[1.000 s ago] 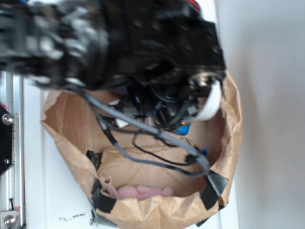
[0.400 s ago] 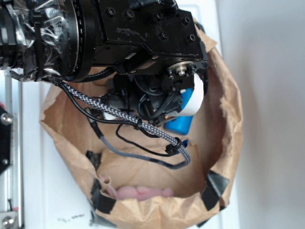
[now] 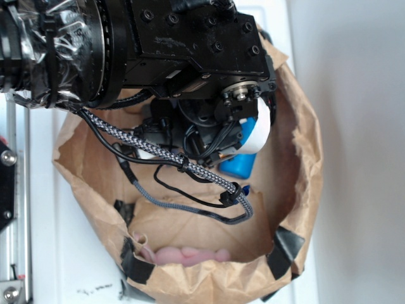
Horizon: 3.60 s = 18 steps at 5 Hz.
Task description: Grab the gray animal.
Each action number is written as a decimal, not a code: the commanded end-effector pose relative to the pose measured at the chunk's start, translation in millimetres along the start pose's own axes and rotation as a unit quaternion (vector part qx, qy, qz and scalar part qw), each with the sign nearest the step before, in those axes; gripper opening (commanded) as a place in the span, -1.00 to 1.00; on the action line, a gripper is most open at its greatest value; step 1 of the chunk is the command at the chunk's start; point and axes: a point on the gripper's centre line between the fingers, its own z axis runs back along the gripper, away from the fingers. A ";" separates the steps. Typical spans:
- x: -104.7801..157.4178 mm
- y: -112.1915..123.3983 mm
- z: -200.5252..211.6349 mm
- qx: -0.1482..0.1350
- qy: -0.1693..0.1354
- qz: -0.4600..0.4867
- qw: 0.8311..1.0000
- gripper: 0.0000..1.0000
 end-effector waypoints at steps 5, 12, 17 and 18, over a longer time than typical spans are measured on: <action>-47.3 -19.1 -22.2 0.040 0.043 0.084 0.995 1.00; -15.3 -2.3 -58.5 0.066 0.036 0.137 0.988 0.54; -14.3 0.7 -11.9 -0.003 0.059 0.266 0.962 -1.00; -15.1 12.6 22.0 -0.023 0.095 0.363 0.927 -1.00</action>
